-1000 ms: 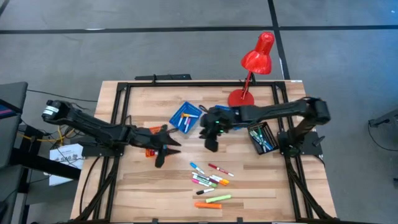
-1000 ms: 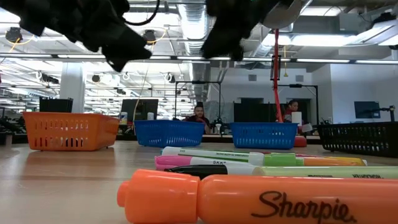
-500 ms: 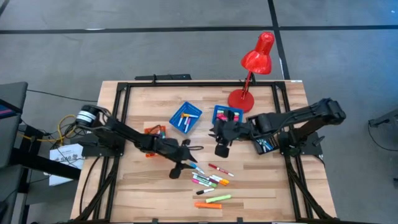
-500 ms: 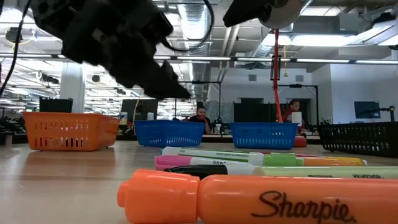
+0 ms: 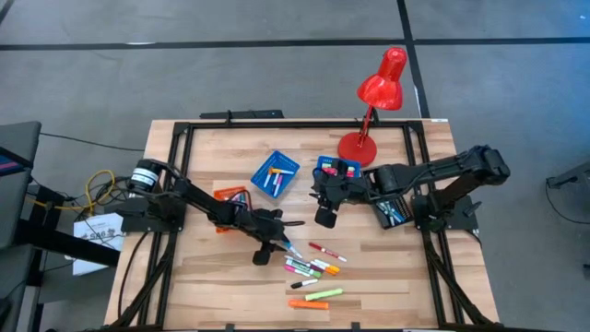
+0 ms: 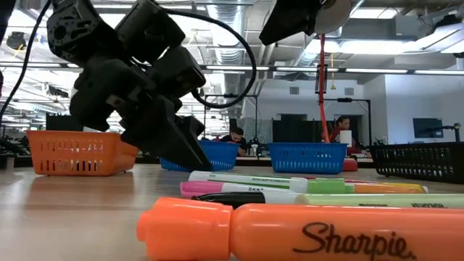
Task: Pick & Place Markers
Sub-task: Put the small light blue highlighter pen into the left blue bin
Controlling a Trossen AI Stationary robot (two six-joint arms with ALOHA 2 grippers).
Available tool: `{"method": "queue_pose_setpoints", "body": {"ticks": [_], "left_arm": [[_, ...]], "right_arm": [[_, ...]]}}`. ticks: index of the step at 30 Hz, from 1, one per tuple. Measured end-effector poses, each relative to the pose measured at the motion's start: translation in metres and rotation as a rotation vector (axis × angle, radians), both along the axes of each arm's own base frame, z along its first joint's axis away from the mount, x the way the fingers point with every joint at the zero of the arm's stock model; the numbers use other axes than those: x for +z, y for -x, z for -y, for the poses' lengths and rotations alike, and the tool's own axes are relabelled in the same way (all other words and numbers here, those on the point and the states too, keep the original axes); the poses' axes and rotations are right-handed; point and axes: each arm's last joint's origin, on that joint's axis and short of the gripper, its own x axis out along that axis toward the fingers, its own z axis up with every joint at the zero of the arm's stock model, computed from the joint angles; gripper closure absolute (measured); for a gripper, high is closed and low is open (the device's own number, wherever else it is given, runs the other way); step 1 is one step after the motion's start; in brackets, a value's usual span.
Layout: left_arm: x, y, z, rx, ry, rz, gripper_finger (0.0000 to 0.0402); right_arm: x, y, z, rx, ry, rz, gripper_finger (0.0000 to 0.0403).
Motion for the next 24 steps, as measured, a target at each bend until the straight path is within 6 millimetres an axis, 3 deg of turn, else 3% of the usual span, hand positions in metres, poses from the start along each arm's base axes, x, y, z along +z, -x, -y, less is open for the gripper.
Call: {"method": "queue_pose_setpoints", "body": {"ticks": [5,15,24], "left_arm": [[-0.002,-0.001,-0.006,0.014,-0.007,-0.007,0.0262],[-0.024,-0.003,-0.009,0.01,-0.04,-0.053,0.0268],[-0.007,-0.001,-0.014,0.056,-0.058,-0.023,0.0348]], "right_arm": [[0.0,0.0,0.0,0.001,0.0,0.0,0.0324],[0.0,0.0,-0.002,0.006,0.0,0.0,0.0324],[0.0,0.0,-0.002,0.007,-0.001,0.0,0.0324]]}}
